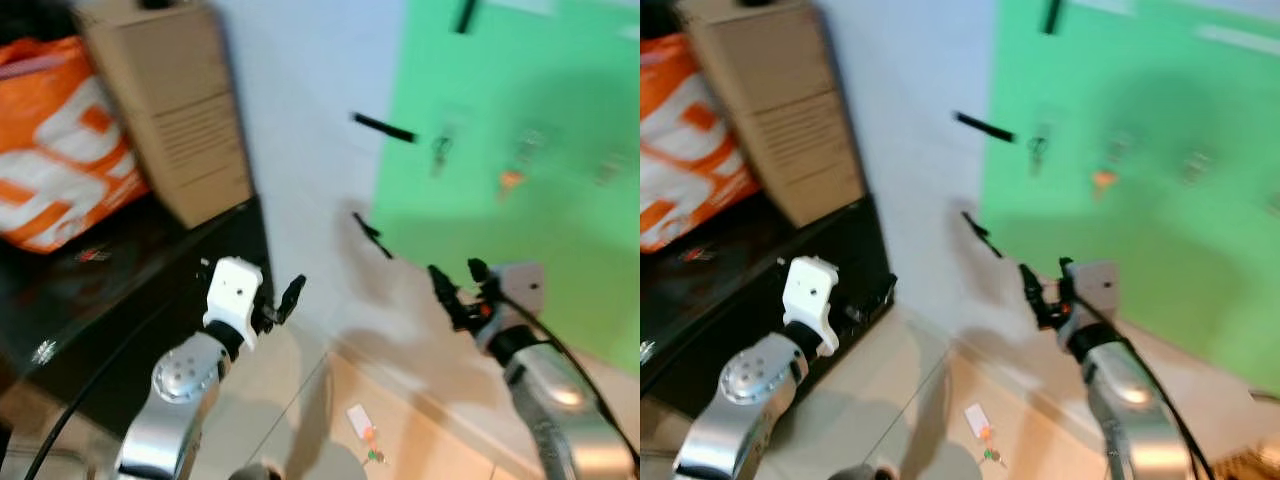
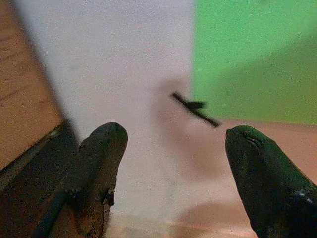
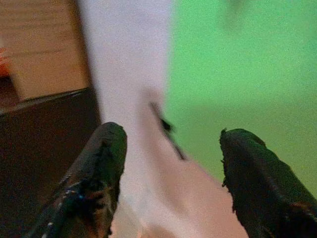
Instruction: Hang keys on a hook
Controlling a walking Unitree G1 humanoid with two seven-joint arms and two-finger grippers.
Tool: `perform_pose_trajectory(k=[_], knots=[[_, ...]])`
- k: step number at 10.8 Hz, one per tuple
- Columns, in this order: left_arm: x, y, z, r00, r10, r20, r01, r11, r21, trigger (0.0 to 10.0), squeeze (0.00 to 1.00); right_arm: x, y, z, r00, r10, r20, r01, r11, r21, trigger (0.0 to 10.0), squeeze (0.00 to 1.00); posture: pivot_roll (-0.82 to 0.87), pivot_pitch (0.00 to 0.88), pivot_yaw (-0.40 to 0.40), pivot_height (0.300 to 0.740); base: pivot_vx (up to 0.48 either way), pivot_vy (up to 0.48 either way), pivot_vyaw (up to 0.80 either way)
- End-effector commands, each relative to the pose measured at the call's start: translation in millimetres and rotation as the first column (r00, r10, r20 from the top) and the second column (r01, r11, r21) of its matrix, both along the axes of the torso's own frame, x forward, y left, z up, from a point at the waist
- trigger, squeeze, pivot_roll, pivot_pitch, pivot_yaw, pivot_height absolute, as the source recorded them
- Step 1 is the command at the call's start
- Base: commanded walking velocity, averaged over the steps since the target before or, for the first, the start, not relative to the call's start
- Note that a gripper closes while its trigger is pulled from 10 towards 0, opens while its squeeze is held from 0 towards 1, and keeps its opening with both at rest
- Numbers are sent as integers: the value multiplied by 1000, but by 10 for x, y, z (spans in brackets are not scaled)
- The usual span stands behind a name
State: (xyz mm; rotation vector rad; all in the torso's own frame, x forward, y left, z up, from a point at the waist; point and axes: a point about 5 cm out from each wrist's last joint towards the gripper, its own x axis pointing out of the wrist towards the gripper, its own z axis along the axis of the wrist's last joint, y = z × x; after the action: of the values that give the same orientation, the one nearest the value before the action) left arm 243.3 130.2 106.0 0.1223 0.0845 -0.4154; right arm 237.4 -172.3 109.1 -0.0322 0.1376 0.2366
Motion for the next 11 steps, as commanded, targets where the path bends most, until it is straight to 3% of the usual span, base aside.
perform_pose_trajectory(k=[1, 5, 7, 11], knots=[[6, 10, 35, 999, 34, 37, -35, 999, 23, 10000, 0, 36, 89, 5, 999, 14, 37, -13, 1000, -20, 10000, 1000, -48, 0, -13, 740, 0, 0, 800], [12, 43, 52, 994, 89, 61, -91, 995, 30, 10000, 0, 110, 147, -14, 994, -30, 109, 35, 998, -43, 10000, 1000, -23, 0, -27, 740, 0, 0, 800], [12, 47, 39, 992, 103, 68, -106, 994, 32, 10000, 0, 126, 145, -75, 996, -72, 51, 71, 997, 28, 10000, 1000, -30, 0, -13, 740, 0, 0, 800], [33, 32, 29, 993, 103, 64, -105, 994, 32, 10000, 0, 88, 125, -87, 995, -91, 48, 87, 993, 81, 10000, 1000, -45, 0, 3, 740, 0, 0, 800]])
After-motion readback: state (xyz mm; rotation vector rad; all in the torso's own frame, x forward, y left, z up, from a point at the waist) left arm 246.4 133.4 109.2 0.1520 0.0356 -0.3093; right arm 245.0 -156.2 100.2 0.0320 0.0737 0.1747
